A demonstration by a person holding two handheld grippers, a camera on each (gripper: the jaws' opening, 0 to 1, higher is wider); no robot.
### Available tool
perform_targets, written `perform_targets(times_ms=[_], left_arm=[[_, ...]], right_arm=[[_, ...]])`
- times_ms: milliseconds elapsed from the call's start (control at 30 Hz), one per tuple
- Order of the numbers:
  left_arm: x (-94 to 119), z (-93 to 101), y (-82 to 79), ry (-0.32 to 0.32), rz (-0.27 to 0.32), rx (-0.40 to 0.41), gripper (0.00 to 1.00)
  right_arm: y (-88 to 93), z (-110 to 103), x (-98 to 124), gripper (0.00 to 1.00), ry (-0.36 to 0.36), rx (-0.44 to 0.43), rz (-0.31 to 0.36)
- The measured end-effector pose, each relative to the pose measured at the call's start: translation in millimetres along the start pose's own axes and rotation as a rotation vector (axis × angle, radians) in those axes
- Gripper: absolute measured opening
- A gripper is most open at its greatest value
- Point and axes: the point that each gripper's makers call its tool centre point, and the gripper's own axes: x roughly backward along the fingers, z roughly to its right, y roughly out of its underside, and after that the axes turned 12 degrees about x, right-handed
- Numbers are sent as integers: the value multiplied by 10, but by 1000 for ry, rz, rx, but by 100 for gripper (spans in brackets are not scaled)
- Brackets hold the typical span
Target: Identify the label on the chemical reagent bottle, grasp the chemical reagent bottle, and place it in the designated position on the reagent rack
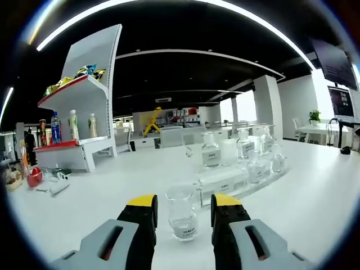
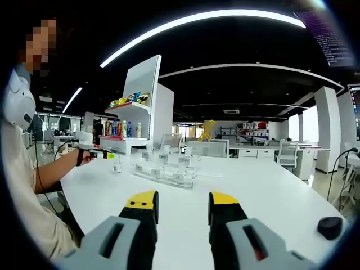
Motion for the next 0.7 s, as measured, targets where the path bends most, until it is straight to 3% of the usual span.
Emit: perform_targets(times_ms=[700], left_arm=[[-219,-106,201,-33,-30,2,38]], right_arm=[[15,89,42,35,24,-1,-7]])
